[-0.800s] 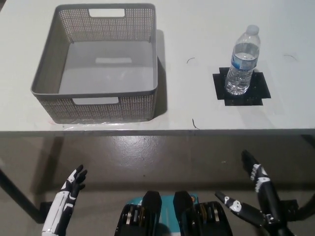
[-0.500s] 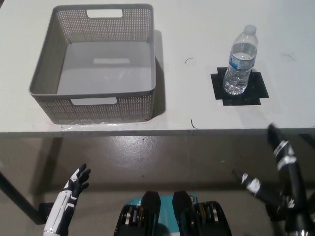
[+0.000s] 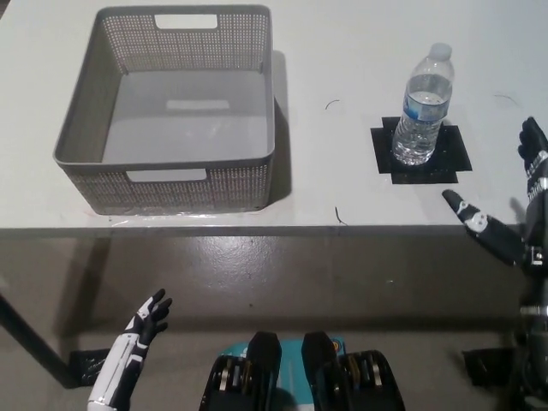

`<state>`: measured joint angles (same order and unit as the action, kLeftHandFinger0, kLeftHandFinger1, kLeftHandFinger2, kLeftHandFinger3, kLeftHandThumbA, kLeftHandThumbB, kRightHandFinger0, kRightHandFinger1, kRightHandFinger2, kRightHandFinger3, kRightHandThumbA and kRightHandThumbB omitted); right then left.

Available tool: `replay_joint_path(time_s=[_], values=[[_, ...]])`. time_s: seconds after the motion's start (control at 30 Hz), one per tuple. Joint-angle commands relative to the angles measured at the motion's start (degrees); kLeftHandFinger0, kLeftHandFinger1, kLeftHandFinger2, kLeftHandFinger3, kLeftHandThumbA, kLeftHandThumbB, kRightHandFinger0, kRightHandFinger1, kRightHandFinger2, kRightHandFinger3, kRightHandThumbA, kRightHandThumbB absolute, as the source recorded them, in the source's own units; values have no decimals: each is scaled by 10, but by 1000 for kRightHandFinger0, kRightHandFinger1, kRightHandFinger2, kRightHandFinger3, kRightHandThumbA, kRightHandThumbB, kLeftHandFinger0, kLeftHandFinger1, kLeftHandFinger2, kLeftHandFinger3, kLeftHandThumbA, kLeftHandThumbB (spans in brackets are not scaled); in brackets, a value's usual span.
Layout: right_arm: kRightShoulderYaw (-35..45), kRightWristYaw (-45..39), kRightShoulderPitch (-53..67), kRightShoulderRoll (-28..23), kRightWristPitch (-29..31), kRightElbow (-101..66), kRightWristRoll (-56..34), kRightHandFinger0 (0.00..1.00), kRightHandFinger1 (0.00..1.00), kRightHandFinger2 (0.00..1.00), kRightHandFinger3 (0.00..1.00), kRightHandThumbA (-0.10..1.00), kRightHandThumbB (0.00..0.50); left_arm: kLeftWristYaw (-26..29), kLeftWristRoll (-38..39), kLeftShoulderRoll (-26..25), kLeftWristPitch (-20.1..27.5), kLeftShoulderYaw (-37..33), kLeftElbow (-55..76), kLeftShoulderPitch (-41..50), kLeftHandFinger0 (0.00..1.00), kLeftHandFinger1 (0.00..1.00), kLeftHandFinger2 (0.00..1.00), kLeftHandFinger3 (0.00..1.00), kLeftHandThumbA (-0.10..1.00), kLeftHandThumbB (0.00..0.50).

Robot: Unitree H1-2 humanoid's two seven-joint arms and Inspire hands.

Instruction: Use the right hand to pick up a water botttle and place it into a container on the left side

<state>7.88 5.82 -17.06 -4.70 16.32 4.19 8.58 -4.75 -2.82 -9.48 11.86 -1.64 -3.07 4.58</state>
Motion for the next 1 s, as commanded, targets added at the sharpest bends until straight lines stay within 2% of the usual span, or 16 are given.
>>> replay_joint_path(time_s=[0.0, 0.1, 0.17, 0.2, 0.23, 0.43, 0.73, 0.97], values=[[6, 11, -48, -10, -30, 22, -6, 1000, 1000, 1000, 1000, 953, 269, -2, -2, 0, 12, -2, 9, -8, 1000, 1000, 1000, 1000, 1000, 280], [8, 2, -85, -17, -51, 63, -24, 1000, 1000, 1000, 1000, 987, 295, -1, -3, 1, 11, -3, 9, -9, 1000, 1000, 1000, 1000, 1000, 280], [5, 0, -112, -23, -69, 91, -21, 1000, 1000, 1000, 1000, 1000, 358, -1, -5, 0, 15, -4, 8, -9, 1000, 1000, 1000, 1000, 1000, 270], [4, 0, -115, -24, -72, 95, -21, 1000, 1000, 1000, 1000, 1000, 359, -1, -5, 0, 15, -4, 8, -8, 1000, 1000, 1000, 1000, 1000, 269], [4, -4, -135, -25, -95, 113, -25, 1000, 1000, 1000, 1000, 1000, 428, -2, -4, -1, 15, -4, 9, -8, 1000, 1000, 1000, 1000, 1000, 268], [-3, -22, -185, -31, -155, 163, -40, 1000, 1000, 1000, 1000, 1000, 498, -4, 2, -1, 17, -4, 8, -4, 1000, 1000, 1000, 1000, 1000, 264], [-5, -32, -255, -33, -181, 267, -55, 1000, 1000, 1000, 1000, 1000, 500, -6, 3, -1, 24, -5, 4, -3, 1000, 1000, 1000, 1000, 1000, 274], [-9, -49, -285, -35, -174, 328, -65, 1000, 1000, 1000, 1000, 1000, 500, -10, 11, -2, 26, -4, 1, -5, 1000, 1000, 1000, 1000, 1000, 266]])
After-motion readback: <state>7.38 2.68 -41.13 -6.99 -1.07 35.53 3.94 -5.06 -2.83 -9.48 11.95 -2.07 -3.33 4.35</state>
